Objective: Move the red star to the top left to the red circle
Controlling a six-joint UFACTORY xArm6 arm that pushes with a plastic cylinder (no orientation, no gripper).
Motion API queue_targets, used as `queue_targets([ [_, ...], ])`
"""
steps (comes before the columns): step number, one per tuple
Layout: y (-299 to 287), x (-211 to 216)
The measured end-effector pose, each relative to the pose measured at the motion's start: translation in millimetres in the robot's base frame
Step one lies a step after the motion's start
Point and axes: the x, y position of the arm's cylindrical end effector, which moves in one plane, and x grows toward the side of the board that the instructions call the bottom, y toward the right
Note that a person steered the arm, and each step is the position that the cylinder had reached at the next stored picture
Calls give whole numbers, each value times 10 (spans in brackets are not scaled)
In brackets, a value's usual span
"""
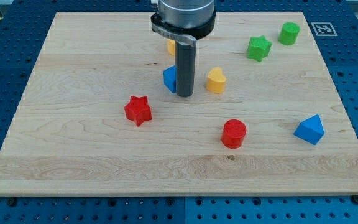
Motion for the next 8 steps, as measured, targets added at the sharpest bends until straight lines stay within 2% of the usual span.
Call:
queue_targets([
  [1, -26, -134],
  [2, -26, -77],
  [3, -205, 193],
  [5, -1637, 125],
  [6, -1774, 413],
  [7, -1725, 424],
  [8, -1206, 424],
])
